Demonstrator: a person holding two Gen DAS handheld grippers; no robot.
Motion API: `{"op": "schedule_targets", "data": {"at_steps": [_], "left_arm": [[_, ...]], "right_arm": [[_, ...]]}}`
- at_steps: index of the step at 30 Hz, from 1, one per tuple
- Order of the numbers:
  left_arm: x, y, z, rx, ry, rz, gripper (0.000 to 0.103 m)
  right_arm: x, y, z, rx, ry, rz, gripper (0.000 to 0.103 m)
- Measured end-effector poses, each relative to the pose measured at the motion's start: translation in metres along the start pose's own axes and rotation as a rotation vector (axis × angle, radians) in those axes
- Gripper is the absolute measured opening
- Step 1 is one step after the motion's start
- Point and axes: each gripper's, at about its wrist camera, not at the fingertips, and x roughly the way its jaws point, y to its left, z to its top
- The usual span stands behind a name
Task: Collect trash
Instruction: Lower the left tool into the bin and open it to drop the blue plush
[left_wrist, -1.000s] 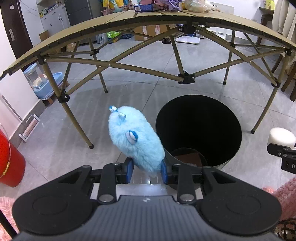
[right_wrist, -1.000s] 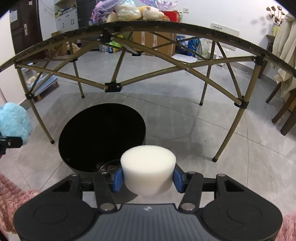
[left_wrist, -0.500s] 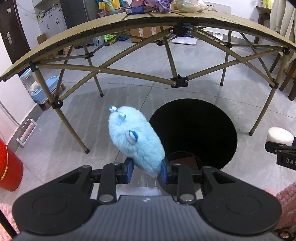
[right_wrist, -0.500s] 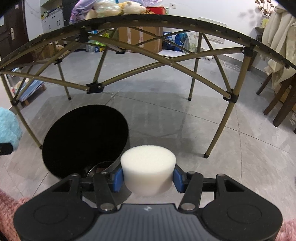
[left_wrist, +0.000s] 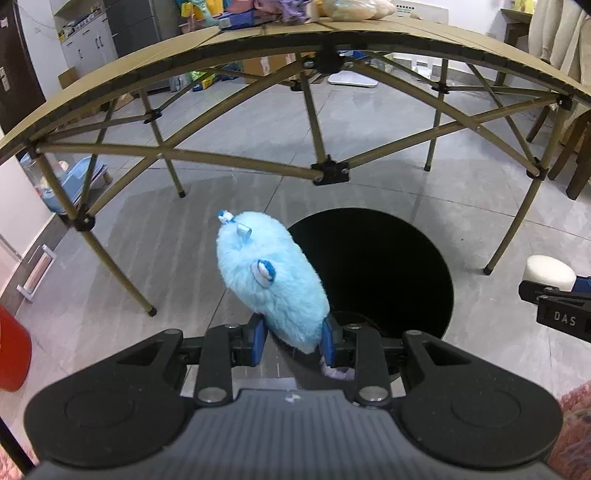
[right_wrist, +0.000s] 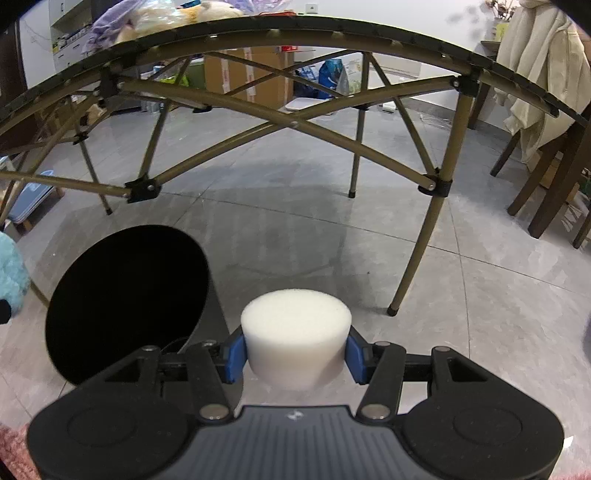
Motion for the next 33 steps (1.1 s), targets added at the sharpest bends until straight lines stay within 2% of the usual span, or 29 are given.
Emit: {"op": "schedule_targets", "data": {"at_steps": [9,17,33], "left_arm": [[0.015,-0.025,0.021,0.019,0.013,-0.025,0.03],[0.041,-0.043,0.033,0.016,0.07,-0.038,0.03],[0.081,-0.069,0.044,-0.052,0.17,-0.034,0.03]], "right_arm": [[0.019,-0.013,0.006,0.039,0.006,-0.028,0.053],[0.033,-0.017,0.01,0.052,0.006,-0.04,0.053],[0.042,-0.018,0.009,0.04,0.012,-0.063,0.053]]}}
